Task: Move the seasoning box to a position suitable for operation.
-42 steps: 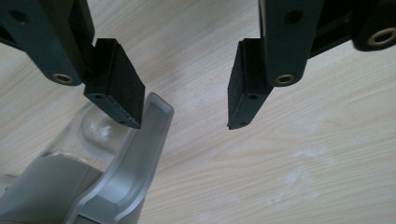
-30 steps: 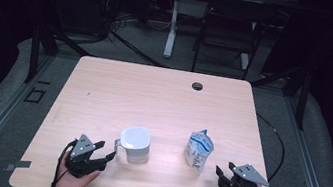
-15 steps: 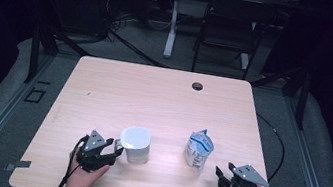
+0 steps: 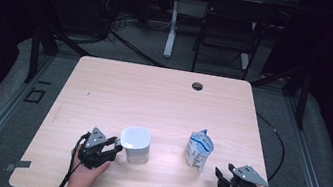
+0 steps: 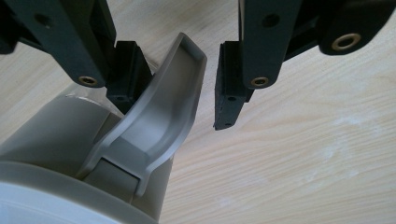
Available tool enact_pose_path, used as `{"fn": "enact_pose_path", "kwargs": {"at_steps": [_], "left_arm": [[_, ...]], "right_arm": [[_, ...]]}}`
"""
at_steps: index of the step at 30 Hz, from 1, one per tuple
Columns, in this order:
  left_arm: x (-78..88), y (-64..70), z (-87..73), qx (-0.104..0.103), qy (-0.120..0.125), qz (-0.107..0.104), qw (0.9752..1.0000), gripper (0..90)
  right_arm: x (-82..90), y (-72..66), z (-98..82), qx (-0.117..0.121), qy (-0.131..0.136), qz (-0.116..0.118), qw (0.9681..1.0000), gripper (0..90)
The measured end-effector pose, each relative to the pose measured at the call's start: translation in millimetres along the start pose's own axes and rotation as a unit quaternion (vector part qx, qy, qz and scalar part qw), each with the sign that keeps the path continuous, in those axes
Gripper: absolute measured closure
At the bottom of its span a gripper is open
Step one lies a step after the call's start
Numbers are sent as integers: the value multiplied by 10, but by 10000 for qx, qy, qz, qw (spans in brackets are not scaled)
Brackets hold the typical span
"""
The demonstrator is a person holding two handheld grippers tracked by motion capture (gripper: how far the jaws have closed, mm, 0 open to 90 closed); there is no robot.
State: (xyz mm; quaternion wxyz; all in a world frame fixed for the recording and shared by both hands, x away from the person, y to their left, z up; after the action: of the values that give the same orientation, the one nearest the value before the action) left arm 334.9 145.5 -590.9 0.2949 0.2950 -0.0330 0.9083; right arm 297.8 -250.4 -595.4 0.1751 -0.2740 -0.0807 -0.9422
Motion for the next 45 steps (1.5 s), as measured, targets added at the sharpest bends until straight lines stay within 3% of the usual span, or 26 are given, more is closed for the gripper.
{"fn": "enact_pose_path", "kwargs": {"at_steps": [8, 18, 45], "left_arm": [[-7, 15, 3, -157, -22, 66, 9999, 687], [5, 29, -3, -270, -55, 106, 9996, 699], [72, 102, -43, -361, -175, 144, 9991, 704]], "right_arm": [[1, 4, -9, 21, -32, 13, 10000, 482], [10, 3, -3, 36, -17, 23, 10000, 483], [88, -63, 36, 147, 35, 152, 9998, 481]]}}
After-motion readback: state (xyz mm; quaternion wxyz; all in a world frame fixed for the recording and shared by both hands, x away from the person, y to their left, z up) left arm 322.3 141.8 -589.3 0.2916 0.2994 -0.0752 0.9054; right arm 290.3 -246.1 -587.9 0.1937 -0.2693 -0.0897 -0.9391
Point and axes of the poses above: each handheld gripper's, and its own axes: x roughly backward along the jaws, z roughly out of its top, y roughly to its right, the point moved 6 cm from there along -x, roughly forward along the jaws, and after that the axes turned 3 degrees about x, right-handed, at the moved point
